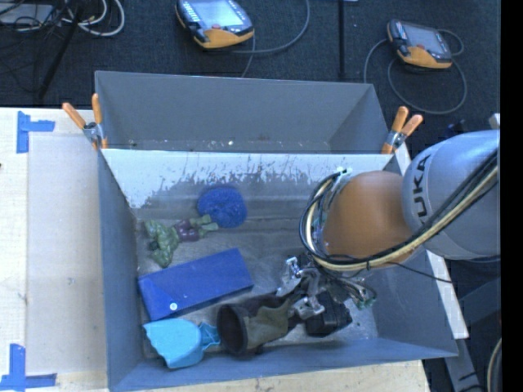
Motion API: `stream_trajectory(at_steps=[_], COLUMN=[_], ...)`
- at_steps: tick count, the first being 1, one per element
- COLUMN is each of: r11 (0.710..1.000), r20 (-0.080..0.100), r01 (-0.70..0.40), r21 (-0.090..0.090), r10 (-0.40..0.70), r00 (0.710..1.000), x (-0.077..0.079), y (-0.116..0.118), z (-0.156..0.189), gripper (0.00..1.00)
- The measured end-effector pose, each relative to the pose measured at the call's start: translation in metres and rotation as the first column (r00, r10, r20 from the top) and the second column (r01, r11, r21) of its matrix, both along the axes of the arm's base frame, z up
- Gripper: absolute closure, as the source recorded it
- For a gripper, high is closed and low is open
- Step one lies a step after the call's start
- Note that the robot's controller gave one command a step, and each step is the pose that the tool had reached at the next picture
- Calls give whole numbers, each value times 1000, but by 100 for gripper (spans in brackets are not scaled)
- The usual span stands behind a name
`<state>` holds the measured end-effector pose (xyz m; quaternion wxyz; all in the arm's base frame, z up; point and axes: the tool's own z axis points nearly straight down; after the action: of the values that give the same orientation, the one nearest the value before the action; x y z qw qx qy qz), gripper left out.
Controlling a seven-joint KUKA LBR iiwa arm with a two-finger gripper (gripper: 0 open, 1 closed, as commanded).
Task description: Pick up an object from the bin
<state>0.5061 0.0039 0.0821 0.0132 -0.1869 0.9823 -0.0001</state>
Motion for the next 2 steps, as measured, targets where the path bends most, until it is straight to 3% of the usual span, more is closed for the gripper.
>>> stream_trajectory(at_steps=[1,2], r11=[1000,1000], r20=[0,-28], r01=[0,-1], r21=[0,-3], r10=[0,1], r00=[1000,1000], x=[0,-4], y=[0,0], z=[0,27], gripper=[100,100])
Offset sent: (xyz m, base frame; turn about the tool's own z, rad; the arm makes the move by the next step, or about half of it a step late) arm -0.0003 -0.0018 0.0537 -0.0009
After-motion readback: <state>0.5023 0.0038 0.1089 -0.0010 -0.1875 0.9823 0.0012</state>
